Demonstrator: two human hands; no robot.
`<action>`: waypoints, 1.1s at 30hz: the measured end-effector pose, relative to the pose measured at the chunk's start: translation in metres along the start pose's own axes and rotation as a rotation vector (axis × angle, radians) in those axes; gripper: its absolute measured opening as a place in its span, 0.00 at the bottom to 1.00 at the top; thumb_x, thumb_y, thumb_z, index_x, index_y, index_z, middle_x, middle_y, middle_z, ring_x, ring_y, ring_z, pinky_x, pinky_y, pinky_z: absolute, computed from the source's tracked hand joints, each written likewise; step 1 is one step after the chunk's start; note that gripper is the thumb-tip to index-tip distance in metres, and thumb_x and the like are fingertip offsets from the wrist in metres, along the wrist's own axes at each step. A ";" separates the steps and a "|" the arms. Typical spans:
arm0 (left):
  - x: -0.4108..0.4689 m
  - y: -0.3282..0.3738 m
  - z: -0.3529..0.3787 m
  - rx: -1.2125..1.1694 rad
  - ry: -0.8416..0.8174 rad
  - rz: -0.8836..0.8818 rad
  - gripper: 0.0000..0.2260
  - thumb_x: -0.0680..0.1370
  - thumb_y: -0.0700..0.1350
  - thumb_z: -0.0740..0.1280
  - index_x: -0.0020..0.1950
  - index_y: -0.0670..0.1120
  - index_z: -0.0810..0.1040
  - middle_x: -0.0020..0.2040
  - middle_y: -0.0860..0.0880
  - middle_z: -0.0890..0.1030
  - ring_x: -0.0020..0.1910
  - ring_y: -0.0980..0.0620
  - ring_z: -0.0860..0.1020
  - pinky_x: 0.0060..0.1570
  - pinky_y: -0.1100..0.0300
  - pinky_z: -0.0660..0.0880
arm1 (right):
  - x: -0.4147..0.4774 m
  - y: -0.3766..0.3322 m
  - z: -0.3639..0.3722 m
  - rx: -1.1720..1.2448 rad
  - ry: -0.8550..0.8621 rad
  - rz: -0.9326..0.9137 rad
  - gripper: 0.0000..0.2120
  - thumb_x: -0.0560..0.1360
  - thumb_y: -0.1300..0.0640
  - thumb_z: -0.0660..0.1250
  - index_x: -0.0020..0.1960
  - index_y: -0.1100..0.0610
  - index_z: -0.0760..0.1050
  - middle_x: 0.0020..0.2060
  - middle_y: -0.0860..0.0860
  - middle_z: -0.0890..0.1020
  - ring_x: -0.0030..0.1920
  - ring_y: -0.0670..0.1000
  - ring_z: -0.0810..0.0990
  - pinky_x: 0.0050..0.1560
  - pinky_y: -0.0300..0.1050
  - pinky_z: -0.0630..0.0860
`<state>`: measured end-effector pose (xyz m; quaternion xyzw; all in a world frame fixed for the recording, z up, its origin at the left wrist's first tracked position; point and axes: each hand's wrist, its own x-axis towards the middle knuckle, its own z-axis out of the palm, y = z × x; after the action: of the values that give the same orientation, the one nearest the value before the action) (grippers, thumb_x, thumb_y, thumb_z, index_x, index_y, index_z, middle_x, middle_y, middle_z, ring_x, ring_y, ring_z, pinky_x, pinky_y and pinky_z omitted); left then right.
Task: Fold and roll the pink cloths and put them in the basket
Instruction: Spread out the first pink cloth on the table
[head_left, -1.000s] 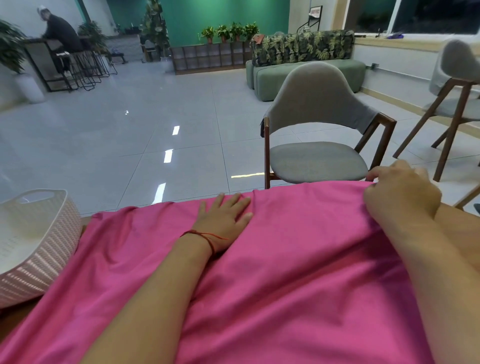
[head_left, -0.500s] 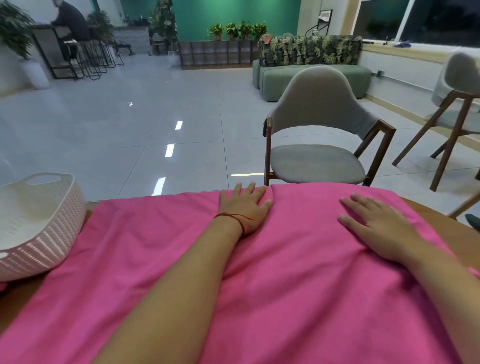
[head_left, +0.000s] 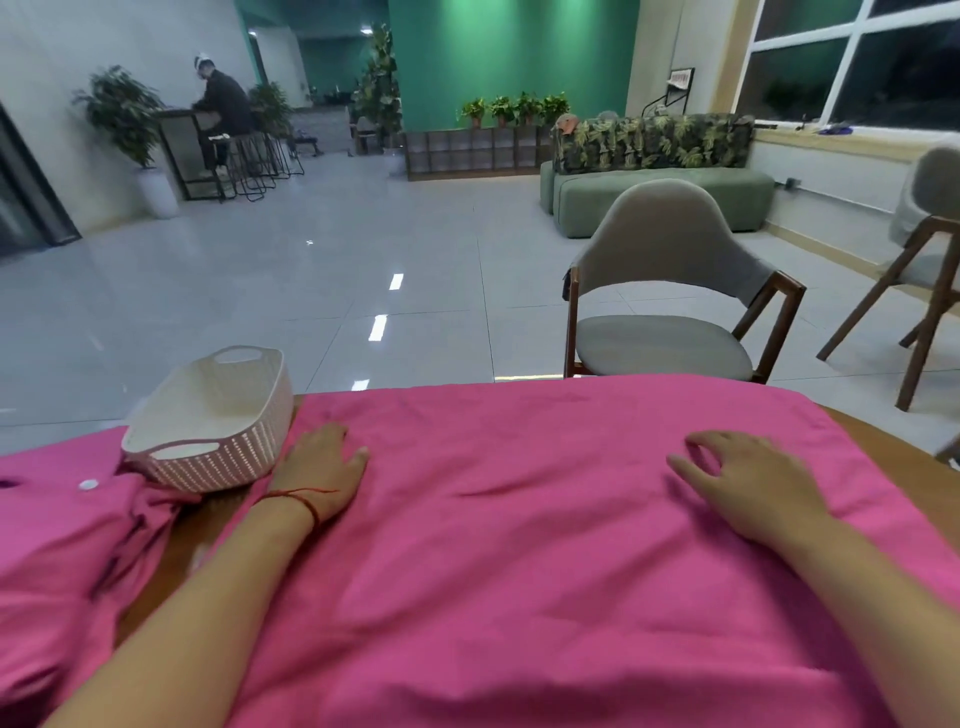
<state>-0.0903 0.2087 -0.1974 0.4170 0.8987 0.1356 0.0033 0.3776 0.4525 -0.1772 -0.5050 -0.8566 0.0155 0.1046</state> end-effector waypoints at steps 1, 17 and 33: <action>-0.005 -0.008 -0.002 -0.040 0.014 -0.029 0.28 0.83 0.57 0.62 0.78 0.43 0.68 0.76 0.40 0.72 0.75 0.39 0.70 0.77 0.47 0.63 | -0.007 -0.009 0.004 -0.022 -0.036 -0.013 0.37 0.76 0.20 0.49 0.76 0.38 0.71 0.77 0.43 0.73 0.74 0.54 0.72 0.74 0.59 0.68; 0.004 -0.044 -0.027 -0.201 0.003 -0.200 0.32 0.79 0.54 0.67 0.79 0.41 0.64 0.76 0.37 0.70 0.74 0.36 0.71 0.76 0.45 0.66 | -0.025 -0.027 0.011 -0.045 -0.185 -0.031 0.41 0.76 0.20 0.41 0.85 0.35 0.47 0.86 0.45 0.51 0.85 0.56 0.52 0.81 0.67 0.52; -0.029 -0.019 -0.008 0.059 -0.182 0.050 0.33 0.83 0.70 0.47 0.85 0.59 0.51 0.86 0.54 0.48 0.85 0.47 0.47 0.81 0.41 0.47 | -0.019 -0.027 0.009 -0.037 -0.254 -0.057 0.44 0.73 0.18 0.39 0.85 0.34 0.44 0.87 0.46 0.47 0.86 0.57 0.48 0.81 0.70 0.47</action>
<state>-0.0865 0.1733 -0.1978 0.4498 0.8876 0.0708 0.0694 0.3615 0.4233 -0.1858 -0.4763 -0.8771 0.0607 -0.0137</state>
